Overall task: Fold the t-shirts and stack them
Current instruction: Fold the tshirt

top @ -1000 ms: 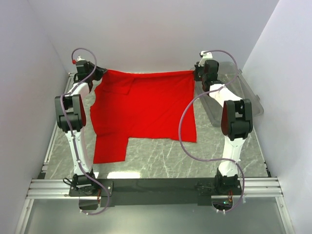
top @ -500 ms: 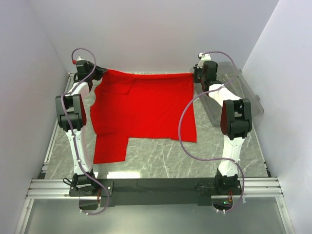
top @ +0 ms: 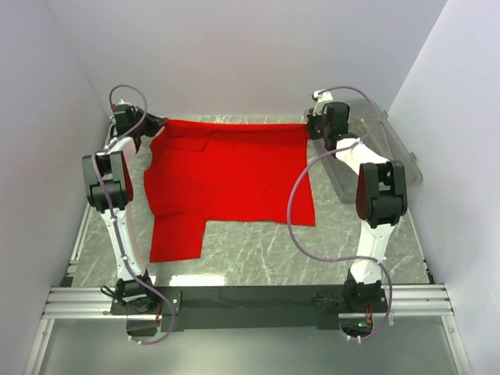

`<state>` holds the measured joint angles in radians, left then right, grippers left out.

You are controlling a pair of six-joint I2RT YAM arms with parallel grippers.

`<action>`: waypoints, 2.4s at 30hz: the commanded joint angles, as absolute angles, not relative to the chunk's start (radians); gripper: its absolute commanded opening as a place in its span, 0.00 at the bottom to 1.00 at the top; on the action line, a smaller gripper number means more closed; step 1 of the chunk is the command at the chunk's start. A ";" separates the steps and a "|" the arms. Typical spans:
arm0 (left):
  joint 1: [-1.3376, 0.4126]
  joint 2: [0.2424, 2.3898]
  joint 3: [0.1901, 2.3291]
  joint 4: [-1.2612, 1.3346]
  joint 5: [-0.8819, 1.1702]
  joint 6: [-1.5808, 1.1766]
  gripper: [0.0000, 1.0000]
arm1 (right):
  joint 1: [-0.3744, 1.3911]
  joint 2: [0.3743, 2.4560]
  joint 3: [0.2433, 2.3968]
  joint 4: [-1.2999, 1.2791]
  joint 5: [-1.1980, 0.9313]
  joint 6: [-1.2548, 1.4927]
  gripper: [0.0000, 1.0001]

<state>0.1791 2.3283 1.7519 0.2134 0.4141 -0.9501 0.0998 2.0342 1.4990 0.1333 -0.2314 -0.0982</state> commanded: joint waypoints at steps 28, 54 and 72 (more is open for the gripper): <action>0.258 1.944 1.339 0.302 0.643 -0.790 0.01 | 0.091 1.822 1.333 0.074 -0.350 -0.235 0.00; 0.276 1.924 1.247 0.198 0.629 -0.684 0.01 | 0.094 1.868 1.334 -0.083 -0.347 -0.406 0.00; 0.276 2.154 1.591 0.132 0.621 -0.750 0.01 | 0.126 2.121 1.716 -0.057 -0.135 -0.328 0.00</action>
